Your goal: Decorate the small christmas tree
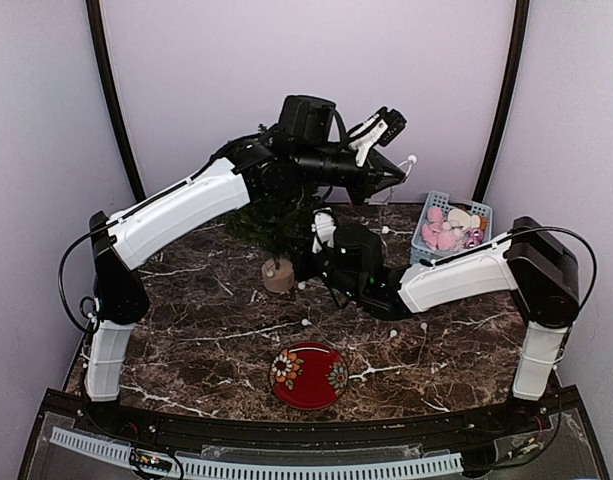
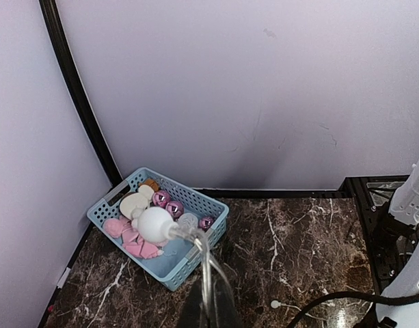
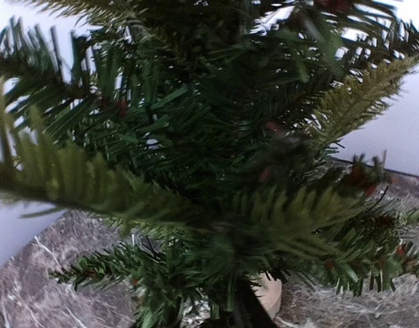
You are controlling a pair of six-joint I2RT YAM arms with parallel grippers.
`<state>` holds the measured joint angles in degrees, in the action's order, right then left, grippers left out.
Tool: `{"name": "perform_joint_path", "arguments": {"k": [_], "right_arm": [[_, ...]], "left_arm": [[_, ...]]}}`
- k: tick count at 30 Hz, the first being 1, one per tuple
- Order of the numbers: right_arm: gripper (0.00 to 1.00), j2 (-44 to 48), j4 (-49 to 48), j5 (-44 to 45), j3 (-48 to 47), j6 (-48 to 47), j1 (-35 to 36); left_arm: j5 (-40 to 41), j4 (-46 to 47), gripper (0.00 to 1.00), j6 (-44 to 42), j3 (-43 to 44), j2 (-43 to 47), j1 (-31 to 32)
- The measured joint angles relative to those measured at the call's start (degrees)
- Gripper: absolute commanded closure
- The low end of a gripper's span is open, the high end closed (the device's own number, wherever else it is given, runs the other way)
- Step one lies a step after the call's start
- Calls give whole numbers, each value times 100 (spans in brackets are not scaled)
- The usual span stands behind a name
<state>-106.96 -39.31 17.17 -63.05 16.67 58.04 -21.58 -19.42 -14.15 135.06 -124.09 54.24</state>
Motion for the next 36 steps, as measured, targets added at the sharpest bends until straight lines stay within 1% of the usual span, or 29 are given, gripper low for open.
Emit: {"name": "perform_joint_path", "arguments": {"k": [1, 3, 13, 23, 36], "right_arm": [[94, -9, -13, -35, -9, -4, -4], [100, -31, -31, -85, -20, -52, -9], [100, 26, -20, -487, 70, -240, -35], [100, 970, 343, -675, 855, -289, 66], [100, 1663, 459, -610, 1532, -92, 542]], "left_arm": [[2, -11, 100, 0, 0, 0, 0], [9, -42, 100, 0, 0, 0, 0], [55, -92, 100, -20, 0, 0, 0], [50, -133, 100, 0, 0, 2, 0], [-39, -337, 100, 90, 0, 4, 0]]}}
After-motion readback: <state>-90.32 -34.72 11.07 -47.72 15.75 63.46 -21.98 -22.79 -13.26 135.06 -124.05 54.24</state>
